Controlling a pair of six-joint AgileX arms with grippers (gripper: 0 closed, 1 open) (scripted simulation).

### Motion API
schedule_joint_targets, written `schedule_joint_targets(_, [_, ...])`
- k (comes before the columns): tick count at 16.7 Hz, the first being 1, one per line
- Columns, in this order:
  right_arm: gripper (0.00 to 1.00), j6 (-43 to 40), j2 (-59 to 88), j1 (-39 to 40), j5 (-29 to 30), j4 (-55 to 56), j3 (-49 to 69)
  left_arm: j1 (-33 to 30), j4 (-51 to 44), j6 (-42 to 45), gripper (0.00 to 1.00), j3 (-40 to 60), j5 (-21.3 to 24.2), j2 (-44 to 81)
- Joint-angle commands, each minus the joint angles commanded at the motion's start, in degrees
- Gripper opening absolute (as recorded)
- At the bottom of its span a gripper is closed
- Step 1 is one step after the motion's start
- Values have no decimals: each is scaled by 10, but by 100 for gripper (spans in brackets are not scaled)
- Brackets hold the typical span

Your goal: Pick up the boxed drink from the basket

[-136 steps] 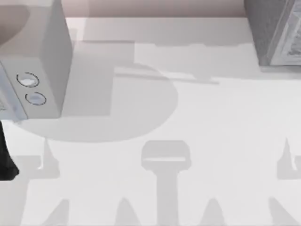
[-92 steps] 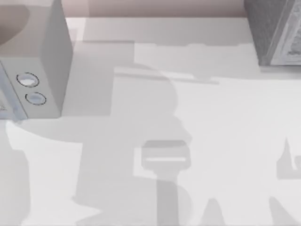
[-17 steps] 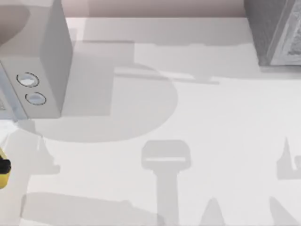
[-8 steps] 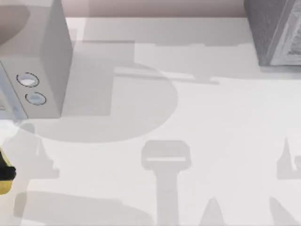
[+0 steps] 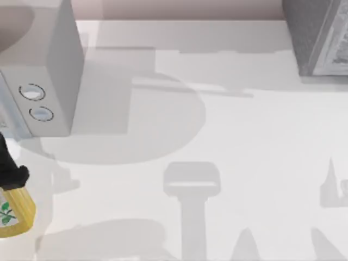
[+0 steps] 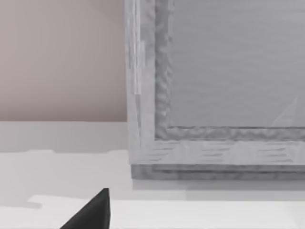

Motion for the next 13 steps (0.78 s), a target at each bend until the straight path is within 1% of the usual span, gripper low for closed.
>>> schedule_joint_targets(3, [100,0,0,0,0,0,0,-103,-39,-94,0,84,-127,136])
schedule_joint_targets(10, [100,0,0,0,0,0,0,-365,-129,-328,0,304,-450,496])
schedule_joint_targets(13, [100,0,0,0,0,0,0,-464,-162,-418,0,389,-573,637])
